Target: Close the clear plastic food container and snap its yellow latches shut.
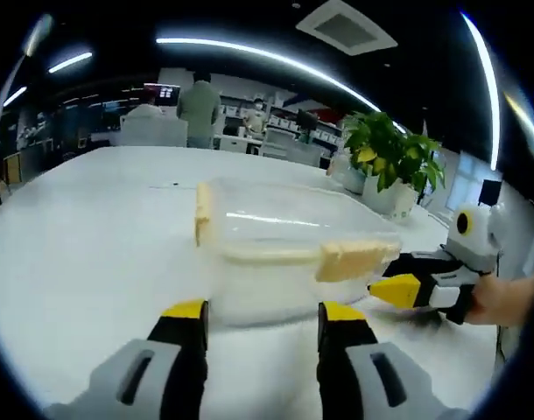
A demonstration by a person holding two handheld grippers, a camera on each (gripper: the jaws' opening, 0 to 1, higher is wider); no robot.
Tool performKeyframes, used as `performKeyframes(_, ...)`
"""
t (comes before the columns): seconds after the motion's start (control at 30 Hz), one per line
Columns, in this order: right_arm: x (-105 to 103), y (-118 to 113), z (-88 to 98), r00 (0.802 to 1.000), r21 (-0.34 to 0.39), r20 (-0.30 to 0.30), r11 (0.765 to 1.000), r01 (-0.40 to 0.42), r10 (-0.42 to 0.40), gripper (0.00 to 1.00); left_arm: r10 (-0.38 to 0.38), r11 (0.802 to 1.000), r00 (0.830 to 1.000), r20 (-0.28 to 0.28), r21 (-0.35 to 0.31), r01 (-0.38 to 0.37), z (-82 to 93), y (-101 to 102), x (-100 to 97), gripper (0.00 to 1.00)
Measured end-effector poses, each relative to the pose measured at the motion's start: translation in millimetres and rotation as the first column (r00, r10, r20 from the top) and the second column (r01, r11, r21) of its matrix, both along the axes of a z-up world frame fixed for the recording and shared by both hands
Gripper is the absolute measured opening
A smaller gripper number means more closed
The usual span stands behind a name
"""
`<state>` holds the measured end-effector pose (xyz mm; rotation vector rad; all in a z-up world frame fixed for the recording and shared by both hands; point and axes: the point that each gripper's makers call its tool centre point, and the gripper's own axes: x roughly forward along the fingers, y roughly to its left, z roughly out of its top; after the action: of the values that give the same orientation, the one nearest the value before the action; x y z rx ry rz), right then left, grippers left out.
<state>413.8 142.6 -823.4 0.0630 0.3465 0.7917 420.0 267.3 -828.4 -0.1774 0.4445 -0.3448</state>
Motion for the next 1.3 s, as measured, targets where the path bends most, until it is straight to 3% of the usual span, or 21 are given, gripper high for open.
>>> performKeyframes(0.13,4,8,-0.4,1.000,0.039,-0.011,0.999,0.015,-0.014,0.27,0.053,0.995,0.999,0.003,-0.088,-0.052,0.8,14,4.0,0.34)
performKeyframes(0.4,22,18,-0.3,1.000,0.038,0.001,0.999,0.023,-0.023,0.27,0.048,0.996,0.998,0.026,-0.071,-0.046,3.0,20,21.2,0.34)
performKeyframes(0.5,34,19,0.2,0.999,0.037,0.012,0.998,0.050,-0.051,0.25,0.058,0.990,0.997,0.055,-0.132,-0.051,5.6,16,30.0,0.38)
performKeyframes(0.73,56,20,-0.6,0.996,0.063,-0.007,0.994,0.085,-0.085,0.24,0.041,0.994,0.994,0.103,-0.101,-0.030,5.9,13,45.0,0.44)
performKeyframes(0.9,65,24,-1.6,0.995,0.044,0.016,0.994,0.095,-0.096,0.23,0.057,0.984,0.992,0.115,-0.173,-0.036,9.4,18,56.4,0.45)
performKeyframes(1.17,76,22,-3.3,0.994,0.054,0.003,0.992,0.112,-0.112,0.22,0.083,0.970,0.991,0.107,-0.238,-0.055,10.3,24,65.7,0.38)
performKeyframes(1.3,80,22,-3.5,0.993,0.050,0.004,0.992,0.117,-0.118,0.22,0.072,0.963,0.992,0.106,-0.267,-0.042,12.0,23,69.6,0.39)
